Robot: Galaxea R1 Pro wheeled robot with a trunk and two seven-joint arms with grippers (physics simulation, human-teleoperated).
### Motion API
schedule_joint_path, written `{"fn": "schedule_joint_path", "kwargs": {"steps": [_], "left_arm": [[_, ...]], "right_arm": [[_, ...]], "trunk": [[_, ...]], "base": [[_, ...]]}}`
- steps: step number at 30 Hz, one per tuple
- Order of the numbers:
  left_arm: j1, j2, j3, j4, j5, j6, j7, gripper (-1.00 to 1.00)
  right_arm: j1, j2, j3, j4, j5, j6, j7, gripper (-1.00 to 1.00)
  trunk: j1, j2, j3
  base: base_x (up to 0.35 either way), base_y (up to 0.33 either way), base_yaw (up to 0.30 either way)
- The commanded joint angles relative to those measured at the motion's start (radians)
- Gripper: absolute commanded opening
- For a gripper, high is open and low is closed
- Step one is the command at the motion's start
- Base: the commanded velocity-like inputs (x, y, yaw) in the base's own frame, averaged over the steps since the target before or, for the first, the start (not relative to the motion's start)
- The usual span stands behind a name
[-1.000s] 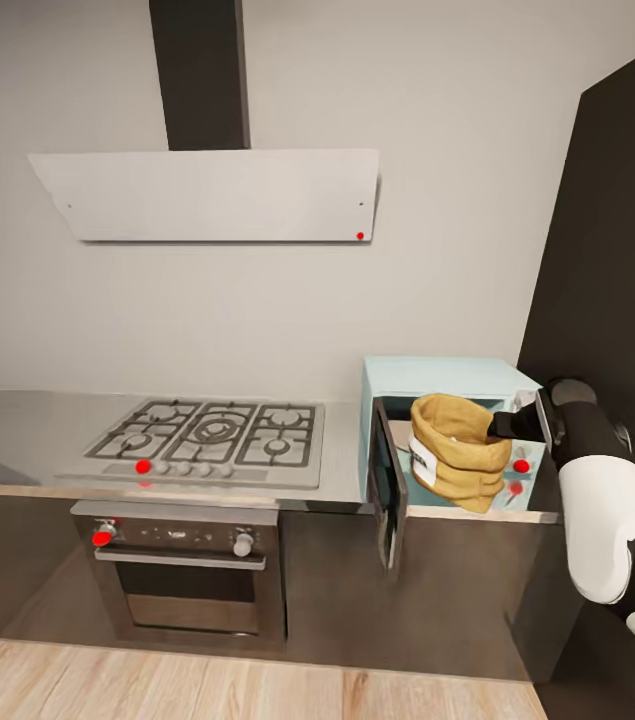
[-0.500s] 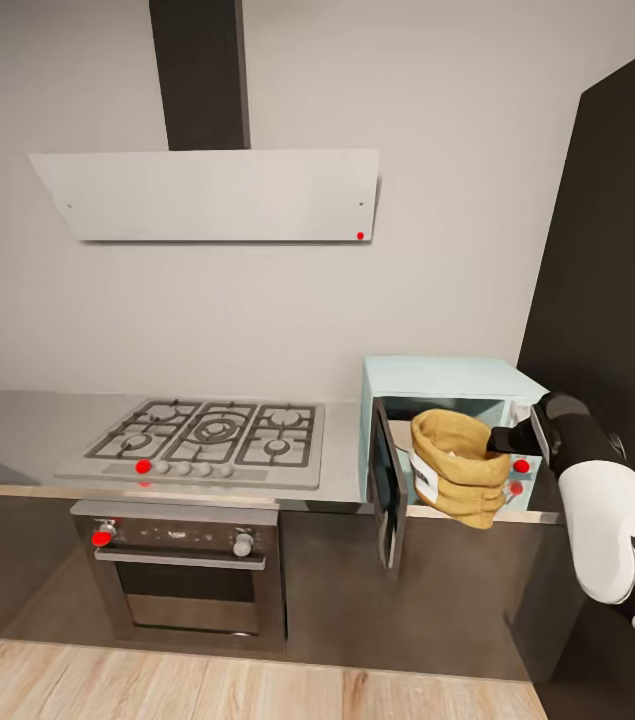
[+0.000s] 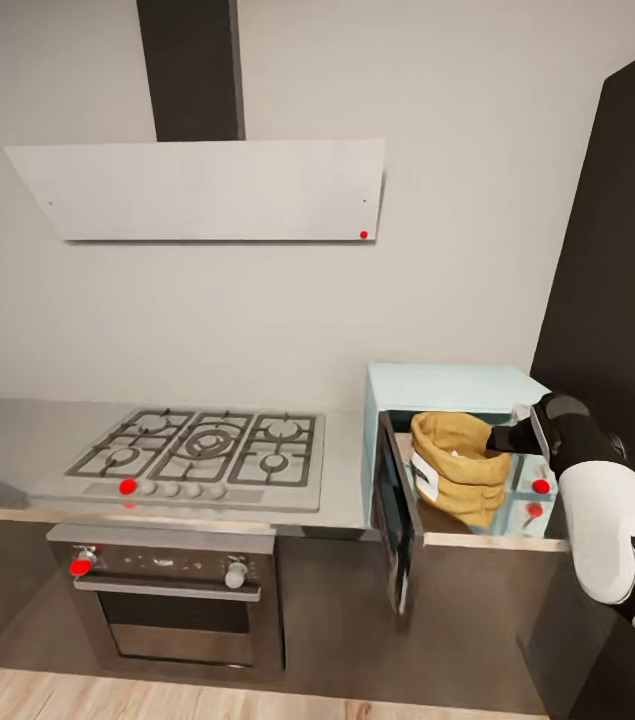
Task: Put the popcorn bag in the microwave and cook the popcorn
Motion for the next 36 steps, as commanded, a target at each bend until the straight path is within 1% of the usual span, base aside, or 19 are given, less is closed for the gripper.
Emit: {"fn": "schedule_joint_path", "kwargs": {"steps": [1,12,18,22,24,33,34,36], "left_arm": [[0.0,0.0,0.004,-0.001,0.003,-0.002,-0.001,1.0],[0.0,0.0,0.005,-0.001,0.003,-0.002,-0.001,1.0],[0.0,0.001,0.005,-0.001,0.004,-0.002,-0.001,1.0],[0.0,0.002,0.005,-0.001,0.003,-0.002,-0.001,1.0],[0.0,0.004,0.005,-0.001,0.003,-0.002,-0.002,1.0],[0.0,0.003,0.005,-0.001,0.003,-0.002,-0.002,1.0],[0.0,0.003,0.005,-0.001,0.004,-0.002,-0.002,1.0],[0.0,0.003,0.005,-0.001,0.003,-0.002,-0.002,1.0]], "right_arm": [[-0.001,0.0,-0.004,-0.001,0.01,0.002,0.009,-1.0],[-0.001,0.0,-0.004,-0.001,0.011,0.002,0.009,-1.0],[-0.001,0.0,-0.004,0.001,0.011,0.001,0.009,-1.0],[-0.001,0.0,-0.004,0.024,0.011,-0.005,0.009,-1.0],[-0.001,0.0,-0.004,0.026,0.011,-0.016,0.009,-1.0],[-0.001,0.0,-0.004,0.027,0.012,-0.018,0.009,-1.0],[-0.001,0.0,-0.004,0.034,0.011,-0.025,0.004,-1.0],[-0.001,0.0,-0.005,0.079,0.011,-0.067,-0.022,-1.0]], "trunk": [[0.001,-0.001,-0.001],[0.001,-0.001,-0.001],[0.001,-0.001,-0.001],[0.001,-0.001,-0.001],[0.001,-0.001,-0.001],[0.001,-0.001,-0.001],[0.001,-0.001,-0.001],[0.001,-0.001,-0.001]], "base": [[0.307,0.0,0.0],[0.304,0.0,0.0],[0.018,0.0,0.0],[0.031,0.0,0.0],[0.107,0.0,0.0],[0.007,0.0,0.0],[0.0,0.0,0.0],[0.0,0.0,0.0]]}}
